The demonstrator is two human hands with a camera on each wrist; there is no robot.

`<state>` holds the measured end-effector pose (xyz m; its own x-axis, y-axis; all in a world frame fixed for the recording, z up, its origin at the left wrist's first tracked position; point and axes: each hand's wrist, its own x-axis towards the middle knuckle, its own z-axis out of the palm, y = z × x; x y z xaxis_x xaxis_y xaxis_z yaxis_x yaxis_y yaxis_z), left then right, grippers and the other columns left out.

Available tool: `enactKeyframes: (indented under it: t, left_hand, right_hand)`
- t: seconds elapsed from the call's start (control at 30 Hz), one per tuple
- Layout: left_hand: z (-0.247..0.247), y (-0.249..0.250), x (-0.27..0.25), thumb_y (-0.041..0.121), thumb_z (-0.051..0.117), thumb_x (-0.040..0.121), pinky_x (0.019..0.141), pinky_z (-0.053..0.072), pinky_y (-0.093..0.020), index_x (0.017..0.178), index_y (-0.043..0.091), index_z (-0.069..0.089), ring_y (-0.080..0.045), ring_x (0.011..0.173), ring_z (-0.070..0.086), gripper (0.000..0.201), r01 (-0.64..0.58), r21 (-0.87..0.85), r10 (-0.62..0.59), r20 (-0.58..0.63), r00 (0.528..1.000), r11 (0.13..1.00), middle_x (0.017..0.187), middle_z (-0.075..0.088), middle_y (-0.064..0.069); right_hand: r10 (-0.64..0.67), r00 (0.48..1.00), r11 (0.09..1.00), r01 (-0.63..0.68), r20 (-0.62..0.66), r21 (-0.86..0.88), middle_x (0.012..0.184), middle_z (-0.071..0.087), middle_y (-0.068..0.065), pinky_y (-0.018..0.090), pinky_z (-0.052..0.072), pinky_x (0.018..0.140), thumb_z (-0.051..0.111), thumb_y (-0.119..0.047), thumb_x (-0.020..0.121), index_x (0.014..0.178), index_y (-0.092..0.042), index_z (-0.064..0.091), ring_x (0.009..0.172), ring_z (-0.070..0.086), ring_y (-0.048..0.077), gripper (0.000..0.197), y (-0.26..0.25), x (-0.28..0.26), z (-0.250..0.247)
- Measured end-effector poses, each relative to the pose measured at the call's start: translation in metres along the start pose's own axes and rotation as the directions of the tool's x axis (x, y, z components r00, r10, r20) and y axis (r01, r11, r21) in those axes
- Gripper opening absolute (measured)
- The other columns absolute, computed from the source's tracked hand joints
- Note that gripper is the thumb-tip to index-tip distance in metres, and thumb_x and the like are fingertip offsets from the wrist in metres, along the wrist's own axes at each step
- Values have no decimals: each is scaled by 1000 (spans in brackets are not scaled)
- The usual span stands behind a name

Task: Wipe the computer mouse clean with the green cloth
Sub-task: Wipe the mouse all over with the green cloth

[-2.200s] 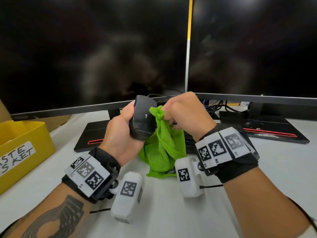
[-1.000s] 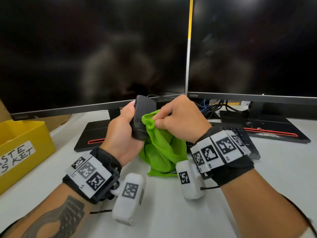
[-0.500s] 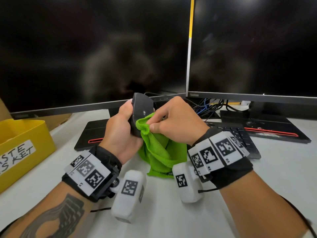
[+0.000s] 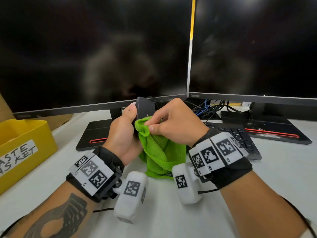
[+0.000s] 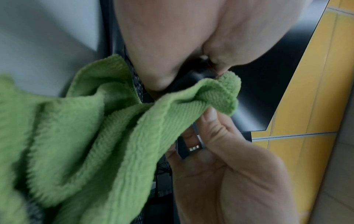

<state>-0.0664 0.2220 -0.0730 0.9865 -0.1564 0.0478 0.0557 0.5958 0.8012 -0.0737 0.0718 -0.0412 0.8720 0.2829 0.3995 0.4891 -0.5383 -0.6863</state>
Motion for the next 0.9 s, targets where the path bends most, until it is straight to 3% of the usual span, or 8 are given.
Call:
enactKeyframes:
  t: [0.1,0.23,0.4,0.57,0.7,0.8,0.87,0.9]
  left_hand:
    - [-2,-2,2,37,36,113,87,63,-50,151,2,50,-39,121,65,54,5,4,-5,2,1000,1000,143,59,-32]
    - [3,-9,1,37,33,114,91,63,-48,150,-3,48,-39,122,68,56,10,-14,-9,56,998,1000,137,63,-31]
    - [-5,-4,6,34,34,114,104,55,-58,148,2,46,-45,132,61,49,11,-22,-10,56,998,1000,147,53,-35]
    - [-12,-3,12,37,37,113,104,53,-62,153,12,48,-46,134,60,49,25,16,-26,9,1000,1000,148,58,-28]
    - [-7,-11,10,26,45,110,110,50,-58,151,7,45,-38,123,66,46,-10,22,10,16,1000,1000,133,65,-25]
    - [-4,-15,7,19,56,100,115,47,-54,139,0,52,-41,127,64,44,-8,28,6,75,997,1000,134,61,-31]
    - [-5,-11,7,18,48,107,111,51,-53,135,3,55,-38,121,66,33,-18,11,17,55,998,1000,130,61,-28]
    - [-6,-9,8,22,44,110,110,52,-55,143,2,51,-39,125,65,39,-10,1,10,47,999,1000,135,61,-28]
  right_hand:
    - [14,999,1000,-13,30,-21,54,66,-20,15,42,65,84,-18,78,78,-30,84,55,55,-9,12,-1,0,-3]
    - [-41,989,999,44,-144,19,54,63,-24,7,39,64,82,-19,80,85,-27,85,55,56,-12,9,2,2,1]
    - [-53,993,997,59,-105,54,72,78,-12,25,56,74,91,-28,70,82,-29,85,72,70,3,13,-2,-1,6]
    - [-17,1000,1000,17,-10,-17,64,74,-10,18,47,66,93,-24,68,74,-25,84,63,62,-3,11,-4,-2,4]
    - [-19,986,999,13,-165,-39,72,76,-11,27,57,82,87,-20,76,79,-25,84,82,72,10,6,-5,-3,3]
    - [-40,969,998,28,-245,-52,68,75,-13,30,58,83,84,-22,78,77,-28,84,83,73,12,6,-3,0,3]
    - [-53,981,998,46,-187,-42,71,77,-11,26,58,81,85,-19,77,78,-26,84,78,73,8,7,-4,-1,2]
    - [-63,988,997,58,-141,-43,72,78,-9,23,56,79,86,-18,76,79,-25,84,76,72,6,8,-7,-3,2]
